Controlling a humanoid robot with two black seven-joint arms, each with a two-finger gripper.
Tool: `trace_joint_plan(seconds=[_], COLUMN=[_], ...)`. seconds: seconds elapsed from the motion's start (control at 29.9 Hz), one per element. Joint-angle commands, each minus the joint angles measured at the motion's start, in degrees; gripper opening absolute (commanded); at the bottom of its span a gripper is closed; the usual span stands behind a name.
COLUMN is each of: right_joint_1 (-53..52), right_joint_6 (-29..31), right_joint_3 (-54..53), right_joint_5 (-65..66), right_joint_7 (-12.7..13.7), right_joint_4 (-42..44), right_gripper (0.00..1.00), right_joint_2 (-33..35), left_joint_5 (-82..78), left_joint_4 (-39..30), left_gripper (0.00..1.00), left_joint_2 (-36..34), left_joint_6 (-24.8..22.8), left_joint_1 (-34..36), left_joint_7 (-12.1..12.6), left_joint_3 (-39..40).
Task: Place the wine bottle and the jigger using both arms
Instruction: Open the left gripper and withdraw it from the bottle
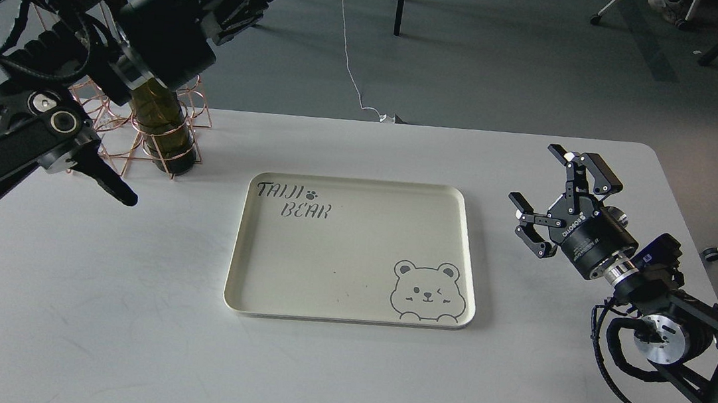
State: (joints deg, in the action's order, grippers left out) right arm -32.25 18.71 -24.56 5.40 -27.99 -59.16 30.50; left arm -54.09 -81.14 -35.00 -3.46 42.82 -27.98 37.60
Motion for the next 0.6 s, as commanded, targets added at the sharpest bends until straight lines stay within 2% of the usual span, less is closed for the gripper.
trace_joint_plan(seconds=[0.0,0.07,0.17,0.27,0.37,0.57], right_joint_1=[1.66,1.93,2.10,2.37,2.37,2.37], right_joint_6=[-0.60,-0.87,-0.87,-0.78,-0.61,-0.61], right_joint_3=[-0.05,-0.14,-0.05,-0.05,-0.14,-1.37], right_joint_5=[-0.13,-0.13,-0.13,-0.13,-0.13,-0.13], right_joint_7=[-0.01,-0.01,-0.01,-0.01,-0.01,-0.01], right_joint_4=[-0.69,-0.69,-0.78,-1.13,-1.48,-1.48], right_gripper=[0.99,0.99,0.99,0.99,0.99,0.99], right_joint_2=[-0.53,-0.62,-0.62,-0.71,-0.88,-2.12], left_joint_5=[0.12,0.12,0.56,0.82,2.75,11.54], left_joint_4=[0.10,0.36,1.50,3.08,4.49,7.39], left_gripper=[0.98,0.98,0.98,0.98,0.98,0.98], left_joint_2=[7.56,11.43,16.97,21.11,23.75,25.51], left_joint_6=[-0.31,-0.40,-1.28,-3.82,-7.42,-9.98], left_joint_1=[-10.98,-16.96,-24.25,-29.89,-33.24,-35.44], left_joint_7=[-0.02,-0.02,2.49,3.46,3.90,8.82], left_joint_3=[7.82,11.95,17.84,22.51,26.64,30.43])
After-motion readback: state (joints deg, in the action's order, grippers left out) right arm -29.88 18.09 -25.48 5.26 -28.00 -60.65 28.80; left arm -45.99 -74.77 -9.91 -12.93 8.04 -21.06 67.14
